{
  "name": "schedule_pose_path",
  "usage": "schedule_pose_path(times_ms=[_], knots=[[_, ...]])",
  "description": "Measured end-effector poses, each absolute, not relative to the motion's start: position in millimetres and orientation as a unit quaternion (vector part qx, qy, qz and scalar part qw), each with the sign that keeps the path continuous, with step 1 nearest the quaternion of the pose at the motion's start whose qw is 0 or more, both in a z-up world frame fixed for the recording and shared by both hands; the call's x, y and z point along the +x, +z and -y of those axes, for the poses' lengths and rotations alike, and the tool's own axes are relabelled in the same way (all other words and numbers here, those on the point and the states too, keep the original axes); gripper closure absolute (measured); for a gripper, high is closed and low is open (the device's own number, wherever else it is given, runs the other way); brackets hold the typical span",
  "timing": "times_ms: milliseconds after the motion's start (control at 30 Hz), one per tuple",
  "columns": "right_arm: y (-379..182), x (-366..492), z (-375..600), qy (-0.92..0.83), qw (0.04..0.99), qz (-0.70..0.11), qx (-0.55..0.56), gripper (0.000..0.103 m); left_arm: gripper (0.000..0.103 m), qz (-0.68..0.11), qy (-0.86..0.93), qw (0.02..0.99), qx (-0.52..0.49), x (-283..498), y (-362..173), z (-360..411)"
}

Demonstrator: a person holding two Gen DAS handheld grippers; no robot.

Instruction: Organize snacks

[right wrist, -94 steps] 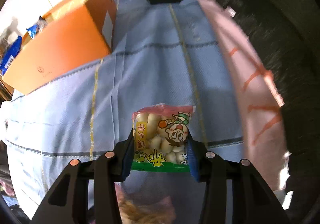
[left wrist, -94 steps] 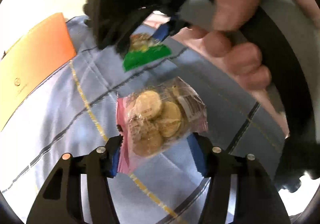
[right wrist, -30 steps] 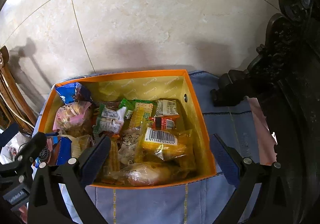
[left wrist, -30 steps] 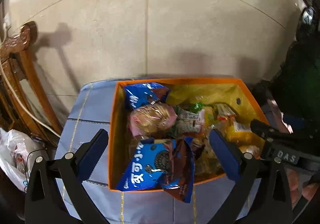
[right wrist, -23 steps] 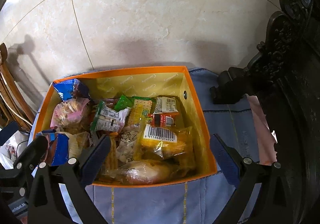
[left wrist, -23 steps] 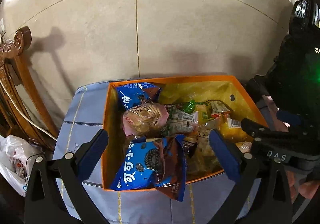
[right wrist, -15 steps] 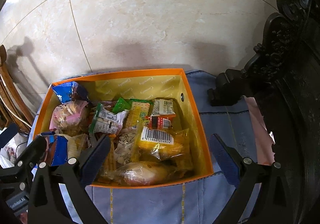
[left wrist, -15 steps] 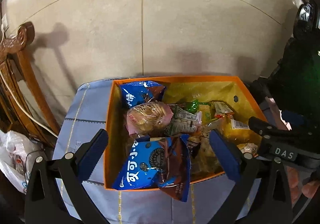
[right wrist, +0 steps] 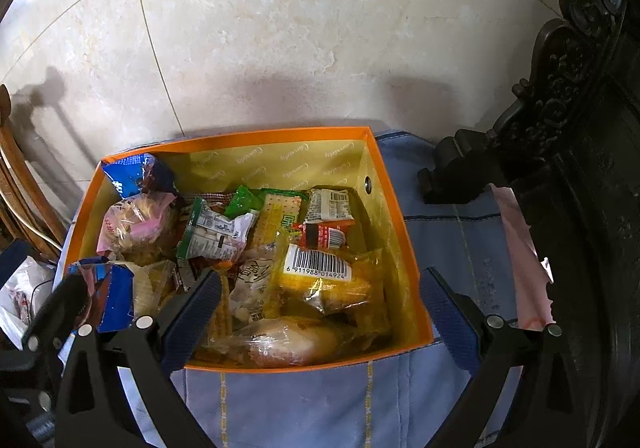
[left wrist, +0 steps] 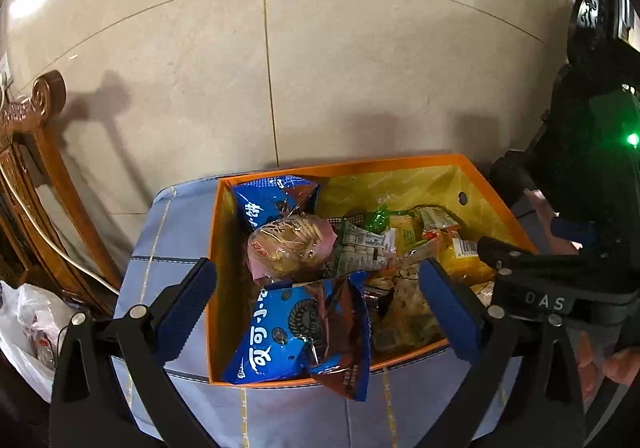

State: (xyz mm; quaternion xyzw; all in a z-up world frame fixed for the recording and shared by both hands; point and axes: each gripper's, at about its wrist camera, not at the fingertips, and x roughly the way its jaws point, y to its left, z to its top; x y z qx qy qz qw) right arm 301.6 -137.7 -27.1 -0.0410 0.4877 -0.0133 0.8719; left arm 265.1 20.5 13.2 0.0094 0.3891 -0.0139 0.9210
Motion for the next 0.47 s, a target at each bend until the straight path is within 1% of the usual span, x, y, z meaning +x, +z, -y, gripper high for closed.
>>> schedule_pose_path(times_ms=[133, 333, 467], knots=[[-26, 301, 137, -0.016, 0.873, -0.485, -0.044, 0.004, 0.004, -0.378, -0.014, 0.925, 0.017, 263, 17, -19], [-24, 300, 138, -0.020, 0.874, -0.485, -0.036, 0.004, 0.004, -0.412, -0.009, 0.911, -0.025, 269, 9, -31], [-23, 300, 139, -0.022, 0.874, -0.484, -0.033, 0.004, 0.004, -0.427, -0.004, 0.904, -0.011, 271, 2, -31]])
